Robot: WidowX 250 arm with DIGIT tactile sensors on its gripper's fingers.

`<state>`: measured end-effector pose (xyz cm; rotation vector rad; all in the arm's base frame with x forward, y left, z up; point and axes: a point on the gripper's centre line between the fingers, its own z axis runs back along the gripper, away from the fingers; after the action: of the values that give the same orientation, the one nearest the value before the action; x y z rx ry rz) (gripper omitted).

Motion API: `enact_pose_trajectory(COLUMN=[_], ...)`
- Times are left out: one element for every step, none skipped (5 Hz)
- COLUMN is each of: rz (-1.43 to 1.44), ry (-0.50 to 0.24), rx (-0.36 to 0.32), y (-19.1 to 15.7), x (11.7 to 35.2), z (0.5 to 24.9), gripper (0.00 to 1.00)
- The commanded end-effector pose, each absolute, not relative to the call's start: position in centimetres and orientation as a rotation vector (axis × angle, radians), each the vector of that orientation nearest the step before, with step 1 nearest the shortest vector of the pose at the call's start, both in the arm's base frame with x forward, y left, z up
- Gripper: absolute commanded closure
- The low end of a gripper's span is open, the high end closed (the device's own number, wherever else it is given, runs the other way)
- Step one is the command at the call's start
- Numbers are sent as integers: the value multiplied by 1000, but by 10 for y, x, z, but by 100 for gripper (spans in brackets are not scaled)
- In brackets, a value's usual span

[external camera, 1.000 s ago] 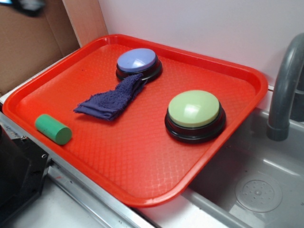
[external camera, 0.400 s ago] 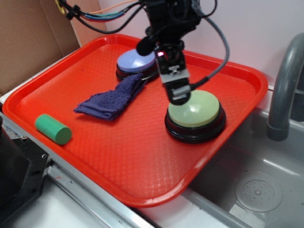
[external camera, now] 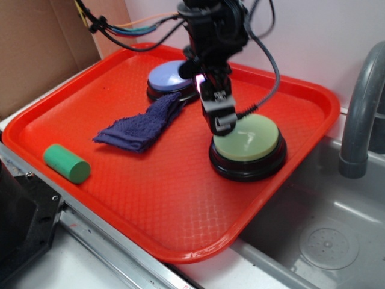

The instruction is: Push the green button.

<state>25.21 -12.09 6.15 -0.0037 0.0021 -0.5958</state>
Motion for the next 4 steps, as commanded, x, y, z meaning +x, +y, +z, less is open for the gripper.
enact_pose_trajectory(rz=[-704, -711, -708, -686], ry=[7, -7, -40, -44], rx=[-32, 14, 44, 76], y=[-161, -149, -137, -127], x=[256, 266, 265, 262], z=[54, 72, 112, 134], gripper=[0, 0, 0, 0])
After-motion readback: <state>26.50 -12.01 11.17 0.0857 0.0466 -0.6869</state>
